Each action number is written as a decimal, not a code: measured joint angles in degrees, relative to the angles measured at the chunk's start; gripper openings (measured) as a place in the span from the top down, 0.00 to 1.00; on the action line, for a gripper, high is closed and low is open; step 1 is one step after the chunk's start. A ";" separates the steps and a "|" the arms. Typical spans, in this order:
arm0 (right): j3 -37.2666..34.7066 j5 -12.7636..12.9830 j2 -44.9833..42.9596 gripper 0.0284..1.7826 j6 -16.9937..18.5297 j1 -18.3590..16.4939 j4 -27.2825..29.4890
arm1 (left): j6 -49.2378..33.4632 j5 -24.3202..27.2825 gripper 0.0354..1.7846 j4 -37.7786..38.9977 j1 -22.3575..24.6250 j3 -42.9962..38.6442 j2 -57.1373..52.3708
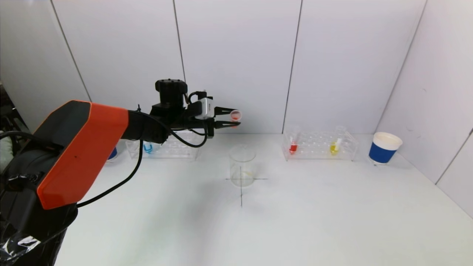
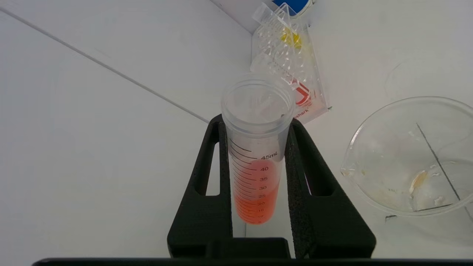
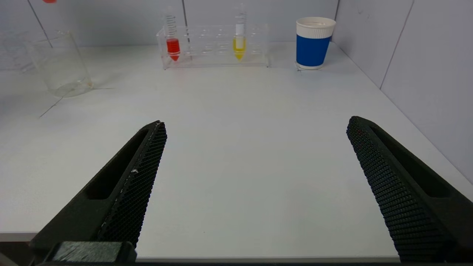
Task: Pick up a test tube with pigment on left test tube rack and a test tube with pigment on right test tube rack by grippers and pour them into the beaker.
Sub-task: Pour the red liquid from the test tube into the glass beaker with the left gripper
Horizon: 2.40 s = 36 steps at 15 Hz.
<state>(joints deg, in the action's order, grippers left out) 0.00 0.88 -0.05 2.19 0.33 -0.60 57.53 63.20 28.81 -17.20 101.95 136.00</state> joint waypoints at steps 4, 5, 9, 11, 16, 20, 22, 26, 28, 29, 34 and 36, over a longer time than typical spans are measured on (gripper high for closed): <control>0.00 -0.02 0.00 0.01 0.00 0.00 0.00 | 4.24 -0.11 0.77 8.84 -1.23 -5.53 0.05; 0.00 0.00 0.00 0.01 0.00 0.00 0.00 | 5.25 -0.38 0.77 11.68 -1.48 -6.75 0.09; 0.00 0.00 0.00 0.01 0.00 0.00 0.00 | 9.97 -2.21 0.77 14.35 -1.71 -8.22 0.61; 0.00 0.00 0.00 0.01 0.00 0.00 0.02 | 12.48 -2.50 0.77 14.49 -1.73 -8.31 0.96; 0.00 0.00 0.00 0.01 0.00 0.00 0.00 | 19.10 -3.02 0.77 16.25 -1.45 -8.84 1.62; 0.00 0.00 0.00 0.01 0.01 0.00 0.00 | 23.48 -3.41 0.77 18.21 -1.34 -10.19 1.74; 0.00 0.00 0.00 0.01 0.00 0.00 0.00 | 24.72 -3.41 0.77 19.24 -1.48 -11.00 1.68; 0.00 0.00 0.00 0.01 0.00 0.00 0.00 | 25.62 -3.39 0.77 23.24 -1.49 -12.15 1.65; 0.00 0.00 0.00 0.01 -0.02 0.00 0.02 | 25.73 -3.39 0.77 24.99 -1.68 -12.70 1.62; 0.00 0.00 0.00 0.01 -0.02 0.00 0.00 | 26.04 -3.39 0.77 25.69 -1.68 -12.87 1.62; 0.00 0.00 0.00 0.01 -0.02 0.00 0.00 | 28.55 -3.30 0.77 26.67 -1.78 -13.28 1.55; 0.00 0.00 0.00 0.01 0.00 0.00 0.00 | 30.67 -3.33 0.77 26.67 -1.78 -13.31 1.55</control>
<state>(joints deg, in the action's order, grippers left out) 0.00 0.88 -0.05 2.19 0.33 -0.60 88.20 59.87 55.48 -18.98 88.64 137.55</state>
